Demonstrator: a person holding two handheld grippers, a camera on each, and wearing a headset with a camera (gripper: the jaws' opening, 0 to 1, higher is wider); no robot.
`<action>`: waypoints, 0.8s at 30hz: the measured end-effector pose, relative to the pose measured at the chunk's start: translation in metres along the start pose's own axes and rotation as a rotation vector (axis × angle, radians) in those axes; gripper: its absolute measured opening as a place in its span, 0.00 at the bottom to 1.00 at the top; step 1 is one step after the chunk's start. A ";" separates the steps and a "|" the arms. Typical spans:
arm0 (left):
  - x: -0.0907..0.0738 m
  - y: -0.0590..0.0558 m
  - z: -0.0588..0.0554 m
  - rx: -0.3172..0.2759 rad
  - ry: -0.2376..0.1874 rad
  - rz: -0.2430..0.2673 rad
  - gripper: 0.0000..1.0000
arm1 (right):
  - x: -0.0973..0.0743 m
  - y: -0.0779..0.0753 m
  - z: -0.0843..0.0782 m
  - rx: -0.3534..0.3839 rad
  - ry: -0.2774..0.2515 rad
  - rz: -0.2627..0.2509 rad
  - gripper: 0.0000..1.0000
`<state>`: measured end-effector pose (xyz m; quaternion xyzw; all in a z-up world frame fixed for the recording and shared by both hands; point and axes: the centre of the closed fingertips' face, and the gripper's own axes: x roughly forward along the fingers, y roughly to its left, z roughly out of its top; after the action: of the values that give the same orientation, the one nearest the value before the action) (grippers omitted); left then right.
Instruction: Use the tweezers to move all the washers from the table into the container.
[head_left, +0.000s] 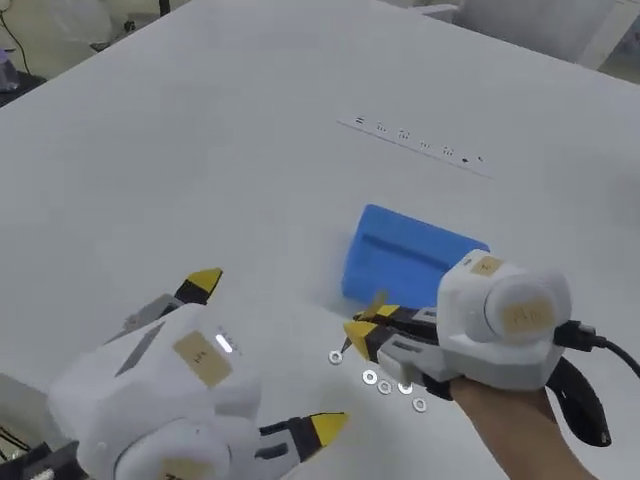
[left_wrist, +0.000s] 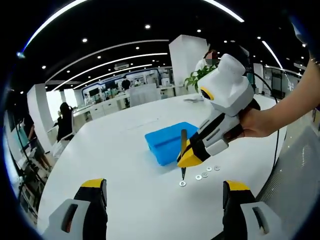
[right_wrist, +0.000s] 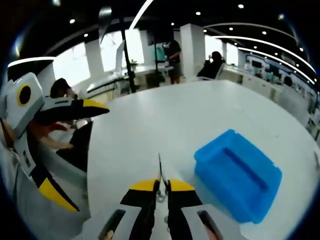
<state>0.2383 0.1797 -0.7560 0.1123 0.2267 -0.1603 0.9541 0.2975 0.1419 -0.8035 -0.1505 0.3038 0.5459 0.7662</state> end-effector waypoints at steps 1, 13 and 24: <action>0.000 0.000 0.000 -0.004 0.001 -0.002 0.99 | 0.001 0.000 -0.001 0.005 0.000 0.001 0.04; 0.002 0.000 -0.006 0.006 0.034 -0.002 0.99 | 0.009 -0.001 -0.006 -0.034 0.010 -0.003 0.04; 0.002 -0.002 -0.009 0.019 0.052 -0.009 0.97 | 0.006 0.000 -0.012 -0.052 0.008 -0.033 0.04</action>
<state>0.2360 0.1802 -0.7655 0.1245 0.2506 -0.1636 0.9460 0.2956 0.1400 -0.8166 -0.1776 0.2899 0.5402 0.7698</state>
